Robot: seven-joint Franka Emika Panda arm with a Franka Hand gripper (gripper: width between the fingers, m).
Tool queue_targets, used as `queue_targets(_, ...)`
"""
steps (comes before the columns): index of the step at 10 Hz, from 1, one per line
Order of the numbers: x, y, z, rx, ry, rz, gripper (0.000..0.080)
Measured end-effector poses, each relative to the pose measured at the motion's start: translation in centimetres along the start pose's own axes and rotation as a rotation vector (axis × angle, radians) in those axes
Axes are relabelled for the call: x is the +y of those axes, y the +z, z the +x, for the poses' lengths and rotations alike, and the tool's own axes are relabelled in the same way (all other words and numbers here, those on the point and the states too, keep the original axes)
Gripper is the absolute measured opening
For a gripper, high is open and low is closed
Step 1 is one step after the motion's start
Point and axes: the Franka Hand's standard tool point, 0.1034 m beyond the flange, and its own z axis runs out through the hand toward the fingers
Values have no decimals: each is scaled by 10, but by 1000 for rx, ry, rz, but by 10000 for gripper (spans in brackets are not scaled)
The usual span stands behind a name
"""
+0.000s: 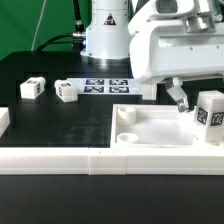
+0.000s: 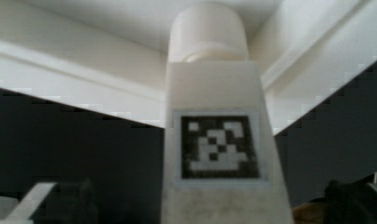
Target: Assemble one leg
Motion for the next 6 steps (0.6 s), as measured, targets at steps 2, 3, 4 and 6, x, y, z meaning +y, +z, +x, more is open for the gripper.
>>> queue_targets(2, -2, -10, 12, -16, -11, 6, 649)
queue_targets(3, -3, -9, 11, -33, -13, 12, 649)
queue_targets(4, -3, -8, 10, -33, -12, 11, 649)
queue_targets(6, -4, -3, 3, -146, -14, 43, 649)
